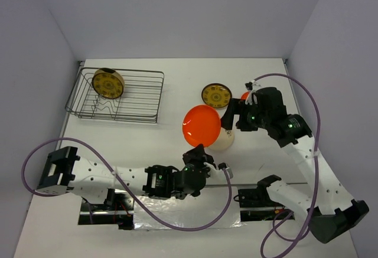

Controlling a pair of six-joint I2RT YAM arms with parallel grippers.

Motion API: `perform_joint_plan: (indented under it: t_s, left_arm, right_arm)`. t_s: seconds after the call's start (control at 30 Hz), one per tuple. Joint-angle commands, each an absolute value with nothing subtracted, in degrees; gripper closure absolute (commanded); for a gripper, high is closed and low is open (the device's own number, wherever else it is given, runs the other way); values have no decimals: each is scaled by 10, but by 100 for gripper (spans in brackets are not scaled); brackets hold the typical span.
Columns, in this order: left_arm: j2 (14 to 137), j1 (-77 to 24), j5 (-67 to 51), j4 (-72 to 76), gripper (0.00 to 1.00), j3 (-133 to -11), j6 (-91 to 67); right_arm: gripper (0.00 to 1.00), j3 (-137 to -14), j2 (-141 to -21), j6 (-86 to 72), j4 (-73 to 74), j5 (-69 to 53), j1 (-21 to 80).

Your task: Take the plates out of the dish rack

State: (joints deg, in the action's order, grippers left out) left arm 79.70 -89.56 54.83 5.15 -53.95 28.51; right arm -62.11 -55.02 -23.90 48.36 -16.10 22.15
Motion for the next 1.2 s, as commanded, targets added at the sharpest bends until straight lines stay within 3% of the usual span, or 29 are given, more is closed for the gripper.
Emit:
perform_joint_plan:
  t_s: [0.0, 0.17, 0.27, 0.4, 0.5, 0.53, 0.77, 0.8, 0.87, 0.9, 0.93, 1.0, 1.03, 1.17]
  left_arm:
    - [799, -897, 529, 72, 100, -551, 287]
    - [808, -897, 510, 53, 100, -554, 269]
    - [816, -899, 508, 49, 100, -565, 272]
    - [823, -900, 505, 54, 100, -573, 280]
    - [826, -900, 510, 61, 100, -576, 288]
    - [829, -900, 511, 64, 100, -576, 290]
    - [829, -900, 522, 80, 100, -572, 301]
    - [829, -900, 526, 86, 100, -570, 301]
    - [829, -900, 531, 91, 100, -567, 301]
    - [829, -900, 534, 97, 100, -566, 301]
    - [830, -900, 534, 98, 91, -565, 301]
    - [828, -900, 537, 105, 81, -562, 299]
    - [826, -900, 536, 104, 69, -562, 298]
    - [821, -900, 548, 106, 51, -560, 289]
  right_arm:
    - [7, -634, -489, -293, 419, -105, 228]
    - [5, -640, -432, -347, 370, -86, 227]
    - [6, -670, -484, -320, 395, -168, 229]
    - [10, -682, -547, -265, 460, -139, 259]
    - [18, -658, -566, -252, 471, -117, 272]
    - [26, -651, -567, -250, 470, -116, 274]
    - [38, -632, -568, -250, 472, -88, 277]
    - [42, -633, -567, -250, 472, -89, 276]
    - [60, -626, -561, -250, 448, -114, 277]
    - [82, -616, -553, -251, 437, -129, 277]
    - [100, -609, -547, -257, 423, -156, 276]
    - [100, -599, -542, -268, 398, -171, 277]
    - [100, -599, -542, -272, 395, -177, 277]
    - [100, -594, -534, -295, 367, -158, 272]
